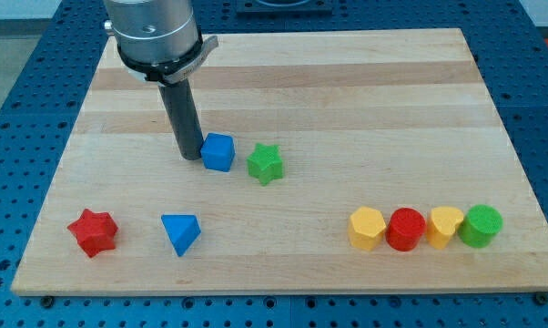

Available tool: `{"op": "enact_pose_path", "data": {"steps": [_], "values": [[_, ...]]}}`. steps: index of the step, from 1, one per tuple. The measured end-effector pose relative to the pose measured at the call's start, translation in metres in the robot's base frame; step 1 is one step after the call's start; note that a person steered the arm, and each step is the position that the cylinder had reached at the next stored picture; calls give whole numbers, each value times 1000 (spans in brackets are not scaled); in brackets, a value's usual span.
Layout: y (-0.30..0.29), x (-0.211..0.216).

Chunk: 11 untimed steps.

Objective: Place your hand to the left of the red star

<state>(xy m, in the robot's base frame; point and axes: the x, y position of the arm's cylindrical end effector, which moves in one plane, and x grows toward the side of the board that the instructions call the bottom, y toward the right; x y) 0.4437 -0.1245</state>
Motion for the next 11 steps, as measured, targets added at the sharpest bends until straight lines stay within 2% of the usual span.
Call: {"op": "enact_pose_path", "data": {"steps": [3, 5, 7, 9, 11], "values": [[-1, -6], [-76, 7], [-127, 70], [-134, 133], [-118, 141]]}}
